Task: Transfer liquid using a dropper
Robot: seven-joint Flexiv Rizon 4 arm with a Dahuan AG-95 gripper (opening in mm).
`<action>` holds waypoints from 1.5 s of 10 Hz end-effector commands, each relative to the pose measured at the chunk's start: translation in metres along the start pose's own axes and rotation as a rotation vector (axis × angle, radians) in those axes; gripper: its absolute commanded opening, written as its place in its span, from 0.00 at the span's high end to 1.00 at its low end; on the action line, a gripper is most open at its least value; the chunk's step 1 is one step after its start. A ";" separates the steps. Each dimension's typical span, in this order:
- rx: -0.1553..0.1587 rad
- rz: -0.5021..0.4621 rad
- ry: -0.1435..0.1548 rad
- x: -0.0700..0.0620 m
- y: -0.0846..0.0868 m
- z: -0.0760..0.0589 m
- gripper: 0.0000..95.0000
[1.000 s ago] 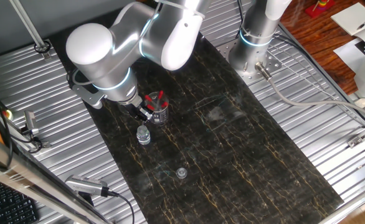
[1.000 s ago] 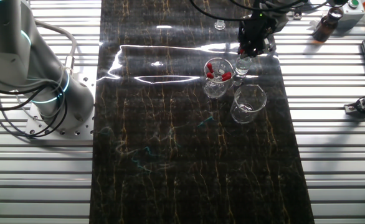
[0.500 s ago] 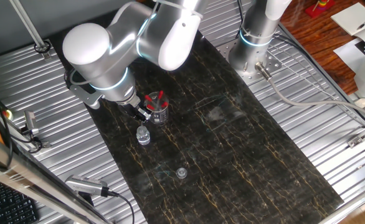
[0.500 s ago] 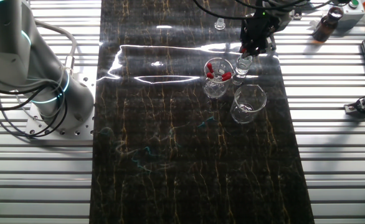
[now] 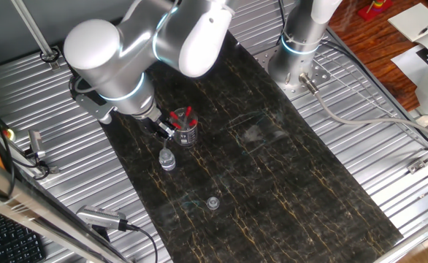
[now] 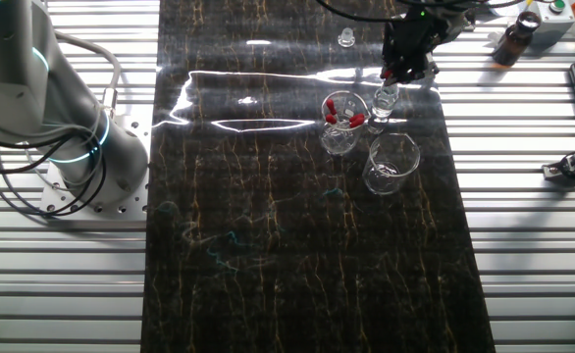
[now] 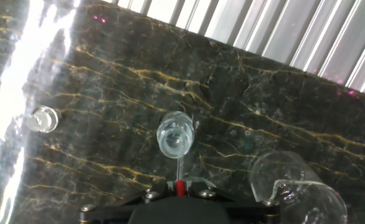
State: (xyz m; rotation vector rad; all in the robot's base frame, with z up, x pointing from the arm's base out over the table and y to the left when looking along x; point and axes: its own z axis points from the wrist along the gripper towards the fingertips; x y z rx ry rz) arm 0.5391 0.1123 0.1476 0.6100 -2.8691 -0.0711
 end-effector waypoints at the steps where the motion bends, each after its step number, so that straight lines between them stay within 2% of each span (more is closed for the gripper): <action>1: -0.005 -0.001 0.001 0.001 0.000 -0.004 1.00; 11: -0.027 0.015 0.045 0.008 0.004 -0.038 1.00; 15: -0.036 0.015 0.070 0.018 0.002 -0.060 1.00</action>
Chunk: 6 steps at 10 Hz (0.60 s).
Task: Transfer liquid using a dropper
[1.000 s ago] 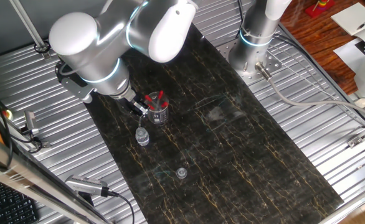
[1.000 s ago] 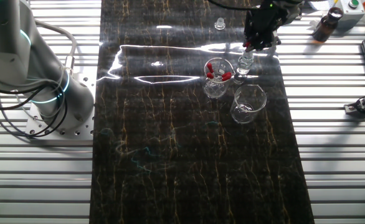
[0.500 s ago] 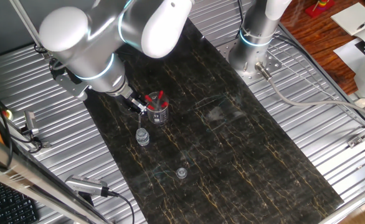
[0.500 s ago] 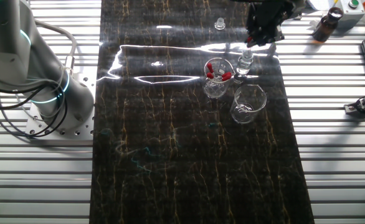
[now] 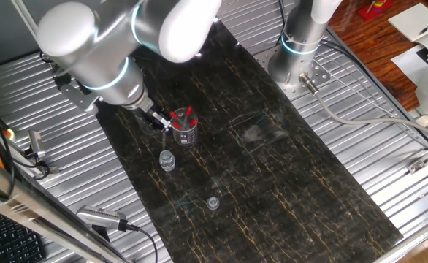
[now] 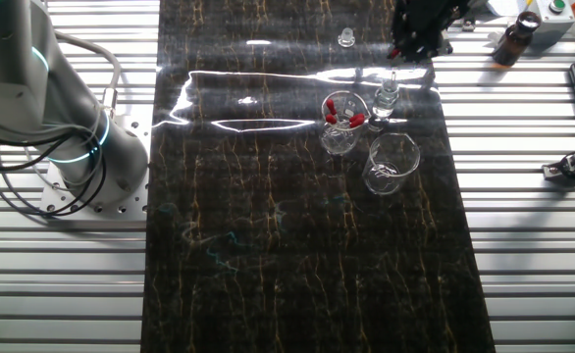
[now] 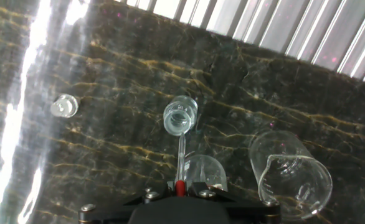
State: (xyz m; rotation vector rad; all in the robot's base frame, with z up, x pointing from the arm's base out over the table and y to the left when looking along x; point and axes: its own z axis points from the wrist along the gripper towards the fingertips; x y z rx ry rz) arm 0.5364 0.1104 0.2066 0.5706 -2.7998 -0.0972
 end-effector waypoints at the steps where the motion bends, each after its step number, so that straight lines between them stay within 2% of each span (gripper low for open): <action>1: -0.001 -0.007 0.003 0.010 -0.008 -0.008 1.00; 3: -0.002 -0.016 0.004 0.028 -0.025 -0.020 1.00; 6: 0.002 -0.023 0.014 0.049 -0.047 -0.041 1.00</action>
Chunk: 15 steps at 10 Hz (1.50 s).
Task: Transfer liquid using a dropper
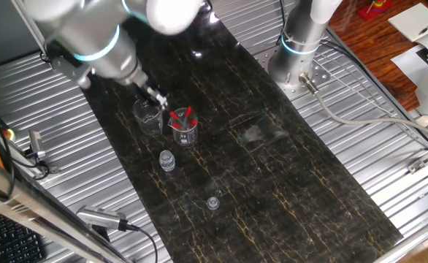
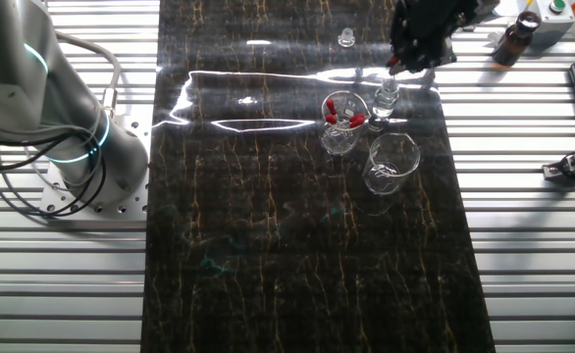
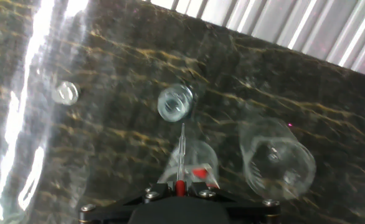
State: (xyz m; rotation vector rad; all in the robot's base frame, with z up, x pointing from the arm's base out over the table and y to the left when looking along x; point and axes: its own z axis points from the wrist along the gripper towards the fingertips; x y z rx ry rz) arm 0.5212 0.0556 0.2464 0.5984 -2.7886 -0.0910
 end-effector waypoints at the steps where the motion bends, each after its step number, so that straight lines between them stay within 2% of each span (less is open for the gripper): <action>1: -0.003 -0.011 0.007 0.010 -0.016 -0.011 1.00; 3: -0.001 -0.015 0.002 0.019 -0.033 -0.010 1.00; 5: 0.003 -0.007 -0.001 0.020 -0.042 -0.002 1.00; 8: 0.009 -0.003 -0.006 0.015 -0.045 0.006 1.00; 13: 0.007 -0.027 0.001 0.010 -0.046 0.003 1.00; 15: 0.016 -0.047 0.003 0.010 -0.046 0.003 1.00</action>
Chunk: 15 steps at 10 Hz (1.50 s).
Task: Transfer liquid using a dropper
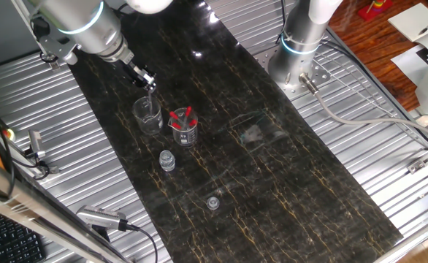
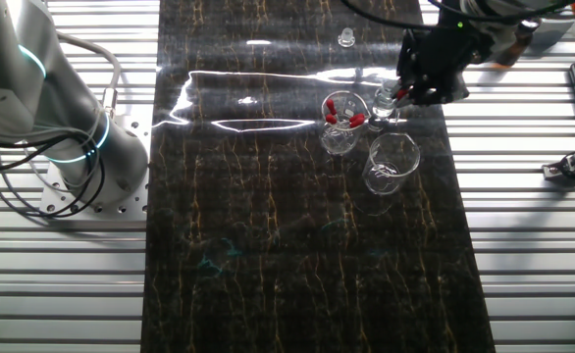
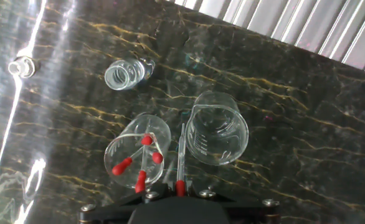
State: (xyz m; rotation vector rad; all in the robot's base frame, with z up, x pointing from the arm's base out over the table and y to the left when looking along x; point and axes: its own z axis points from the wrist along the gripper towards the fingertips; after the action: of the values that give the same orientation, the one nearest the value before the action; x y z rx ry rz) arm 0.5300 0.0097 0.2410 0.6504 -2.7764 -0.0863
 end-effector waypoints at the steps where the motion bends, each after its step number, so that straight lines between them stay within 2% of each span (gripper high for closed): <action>1: 0.027 -0.010 0.007 0.000 0.000 0.001 1.00; 3: 0.068 0.014 0.025 0.000 0.000 0.001 1.00; 6: 0.080 0.042 0.033 0.000 0.000 0.001 1.00; 11: 0.079 0.020 0.030 0.000 0.000 0.001 1.00; 15: 0.077 -0.002 0.022 0.008 -0.020 0.006 1.00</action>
State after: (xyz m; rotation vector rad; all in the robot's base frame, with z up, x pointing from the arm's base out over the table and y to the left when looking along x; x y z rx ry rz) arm 0.5298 -0.0131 0.2326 0.6703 -2.7722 0.0259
